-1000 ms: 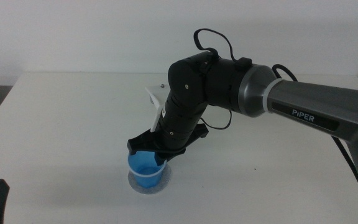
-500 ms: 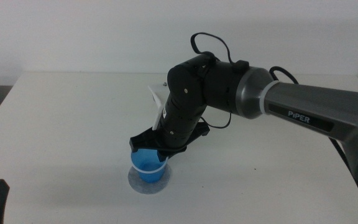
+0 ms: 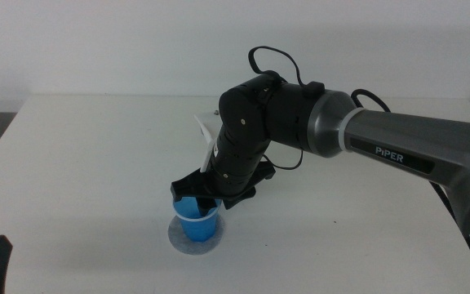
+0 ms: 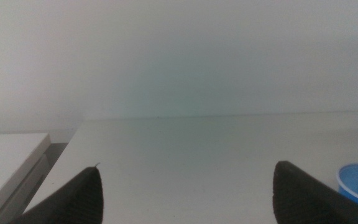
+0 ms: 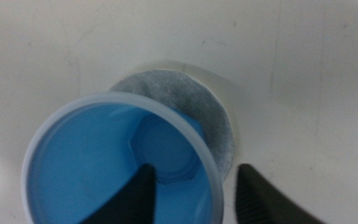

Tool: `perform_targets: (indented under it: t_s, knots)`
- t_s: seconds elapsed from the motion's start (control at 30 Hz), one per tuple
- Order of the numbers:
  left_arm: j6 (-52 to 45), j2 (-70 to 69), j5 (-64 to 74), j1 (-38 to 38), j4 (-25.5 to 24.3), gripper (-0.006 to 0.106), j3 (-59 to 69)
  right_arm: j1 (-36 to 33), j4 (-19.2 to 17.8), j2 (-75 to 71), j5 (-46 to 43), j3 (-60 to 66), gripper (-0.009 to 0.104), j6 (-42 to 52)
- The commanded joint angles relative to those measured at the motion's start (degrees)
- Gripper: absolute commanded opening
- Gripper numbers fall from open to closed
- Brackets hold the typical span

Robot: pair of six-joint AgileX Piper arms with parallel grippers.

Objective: Place an empty cup on a cup mat.

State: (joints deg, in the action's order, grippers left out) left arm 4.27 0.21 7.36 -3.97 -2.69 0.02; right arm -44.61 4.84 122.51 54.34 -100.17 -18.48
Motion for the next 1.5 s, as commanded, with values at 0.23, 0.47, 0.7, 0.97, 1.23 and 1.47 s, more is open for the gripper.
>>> perform_targets:
  t_s: [0.23, 0.47, 0.7, 0.97, 1.23, 1.47]
  knots:
    - [0.2, -0.2, -0.7, -0.1, 0.1, 0.094, 0.0, 0.1, 0.0, -0.6, 2.2, -2.6, 0.082, 2.0]
    - [0.2, -0.2, -0.7, -0.1, 0.1, 0.094, 0.0, 0.1, -2.9, -6.6, 5.6, -6.3, 0.088, 3.6]
    - [0.2, -0.2, -0.7, -0.1, 0.1, 0.094, 0.0, 3.6, -8.7, -19.5, 12.0, -6.4, 0.088, 13.5]
    - [0.2, -0.2, -0.7, -0.1, 0.1, 0.094, 0.0, 18.7, -5.4, -36.2, 13.5, -0.3, 0.088, 16.1]
    - [0.2, -0.2, -0.7, -0.1, 0.1, 0.094, 0.0, 32.9, -4.8, -60.1, -1.4, 26.8, 0.088, 16.8]
    - [0.2, -0.2, -0.7, -0.1, 0.1, 0.094, 0.0, 34.4, -7.9, -80.1, -7.7, 44.0, 0.087, 15.0]
